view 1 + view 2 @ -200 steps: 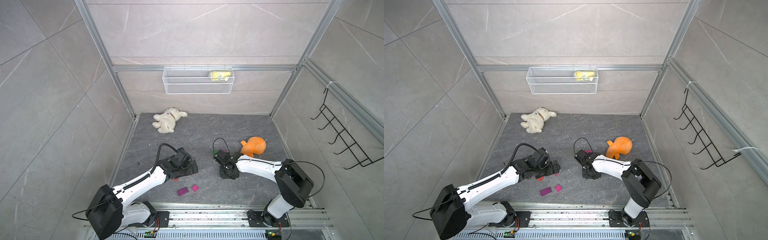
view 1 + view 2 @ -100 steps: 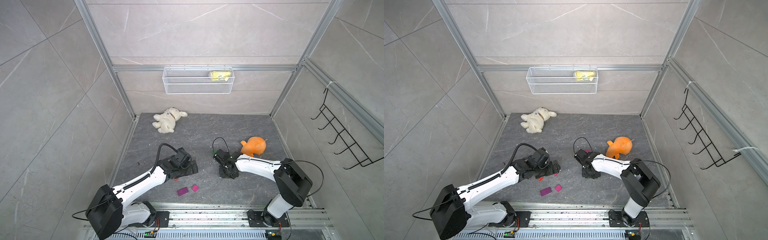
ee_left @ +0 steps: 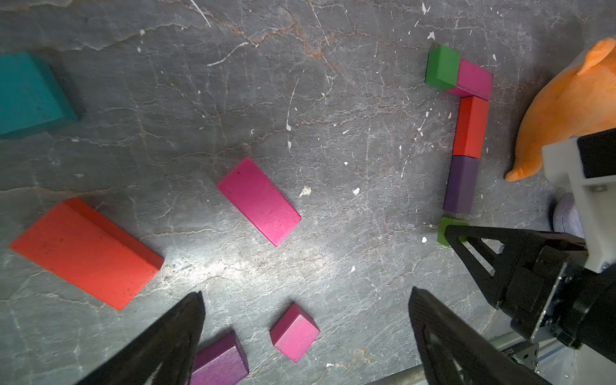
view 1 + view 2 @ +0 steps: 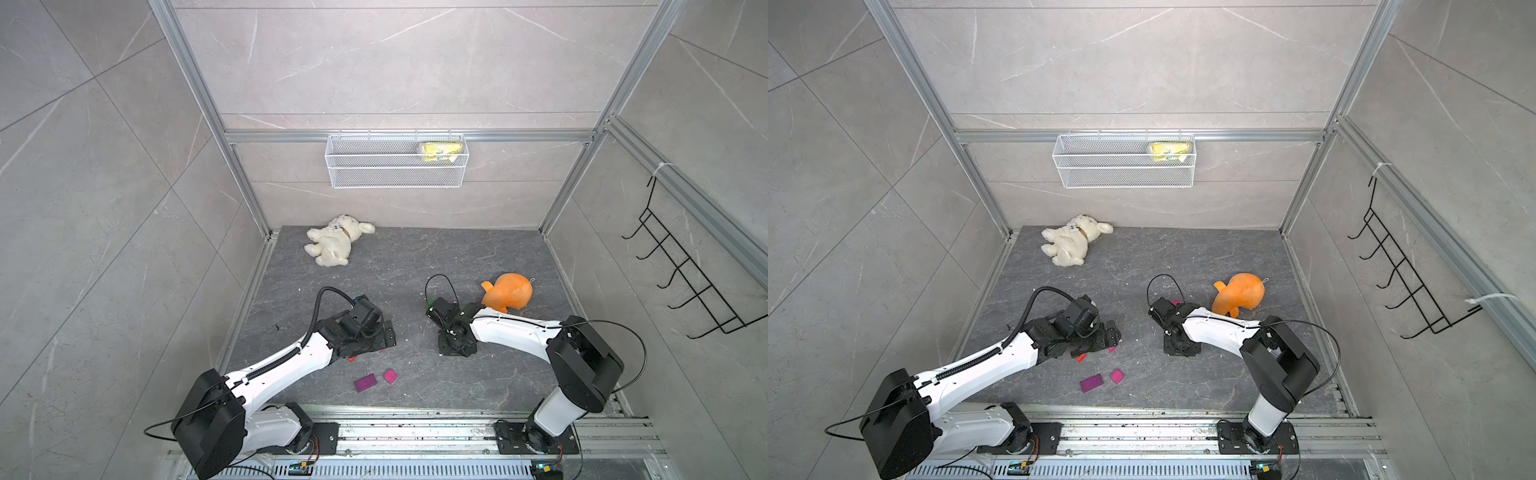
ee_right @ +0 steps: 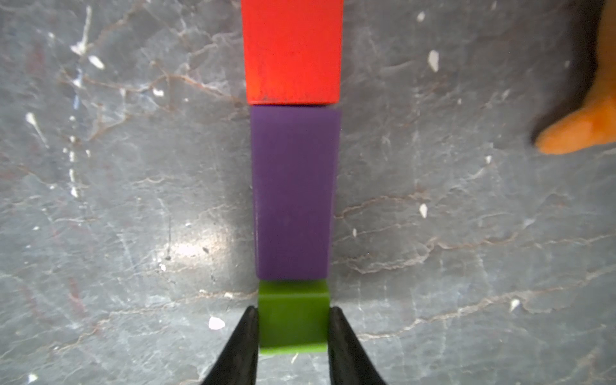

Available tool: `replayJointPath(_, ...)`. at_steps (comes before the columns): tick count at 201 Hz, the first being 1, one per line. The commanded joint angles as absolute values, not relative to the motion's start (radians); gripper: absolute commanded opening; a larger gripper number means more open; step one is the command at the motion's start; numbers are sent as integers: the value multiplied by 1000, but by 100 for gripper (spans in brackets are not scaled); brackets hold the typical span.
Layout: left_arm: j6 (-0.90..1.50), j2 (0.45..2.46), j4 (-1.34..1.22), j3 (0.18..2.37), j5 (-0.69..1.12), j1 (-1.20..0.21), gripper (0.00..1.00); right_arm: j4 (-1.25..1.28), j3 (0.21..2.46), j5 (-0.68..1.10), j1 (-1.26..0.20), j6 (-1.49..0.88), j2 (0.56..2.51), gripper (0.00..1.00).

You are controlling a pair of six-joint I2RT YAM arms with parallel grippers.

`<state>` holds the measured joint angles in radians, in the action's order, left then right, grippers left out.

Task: Assemble the number 7 with building blocks
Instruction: Assemble the building block at the center of the board.

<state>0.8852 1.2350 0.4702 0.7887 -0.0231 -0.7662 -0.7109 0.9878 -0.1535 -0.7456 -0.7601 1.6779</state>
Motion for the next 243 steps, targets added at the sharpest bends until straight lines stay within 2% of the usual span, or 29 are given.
replayJointPath(1,864,1231,472,792,-26,-772,100,-683,982,-149,-735,-776,1730,34)
replayJointPath(243,867,1220,471,777,-32,-772,100,-693,1003,-155,-726,-776,1747,35)
